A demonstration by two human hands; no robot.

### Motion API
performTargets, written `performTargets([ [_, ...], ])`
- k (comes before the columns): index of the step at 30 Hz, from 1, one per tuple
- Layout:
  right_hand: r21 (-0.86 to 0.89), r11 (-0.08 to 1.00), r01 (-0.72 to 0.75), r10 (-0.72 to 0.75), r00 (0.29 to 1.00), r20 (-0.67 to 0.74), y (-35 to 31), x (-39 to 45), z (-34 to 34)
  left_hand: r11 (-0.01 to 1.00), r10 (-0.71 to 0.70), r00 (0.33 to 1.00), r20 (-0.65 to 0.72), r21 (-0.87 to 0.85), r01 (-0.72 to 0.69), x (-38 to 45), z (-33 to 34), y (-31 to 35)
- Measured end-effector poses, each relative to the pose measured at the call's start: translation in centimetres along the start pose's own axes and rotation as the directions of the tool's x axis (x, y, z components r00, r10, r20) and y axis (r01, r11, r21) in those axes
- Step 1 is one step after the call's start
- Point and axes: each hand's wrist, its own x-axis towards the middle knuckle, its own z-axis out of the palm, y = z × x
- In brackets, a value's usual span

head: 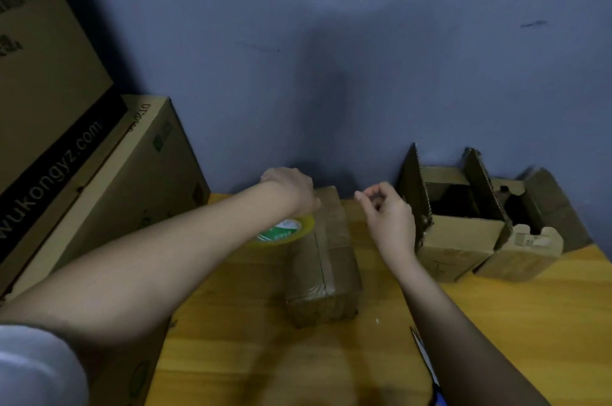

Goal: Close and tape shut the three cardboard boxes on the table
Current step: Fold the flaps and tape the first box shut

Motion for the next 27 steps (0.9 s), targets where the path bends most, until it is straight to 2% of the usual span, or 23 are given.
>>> performTargets([
  [3, 0.117, 0.971, -0.209, 0.195, 0.973, 0.122, 1.8, -0.5, 0.9, 0.999, 0.009, 1.0, -0.005, 0.034, -0.009, -0.1, 0.8, -0.1],
  [10, 0.239, 0.909, -0.341, 0.243, 0.901, 0.36, 3.9, 0.0, 2.7, 1.0, 0.007, 1.0, 0.014, 0.027, -0.008, -0.6, 2.1, 0.1],
  [18, 0.277, 0.864, -0.42, 0.31, 0.878, 0.366, 5.2, -0.4, 3.9, 0.999, 0.002, 0.999, 0.043, 0.036, -0.004, 0.9, 2.3, 0.5],
  [23, 0.321, 0.814, -0.485, 0.36, 0.853, 0.377, 5.6, -1.5, 4.9, 1.0, 0.022, 1.0, 0.013, 0.021, -0.022, 1.0, 2.2, 0.1],
  [27, 0.27, 0.848, -0.456, 0.359, 0.869, 0.341, 5.2, -2.1, 5.8, 1.0, 0.022, 1.0, -0.021, 0.006, -0.021, 1.1, 2.5, -0.1],
])
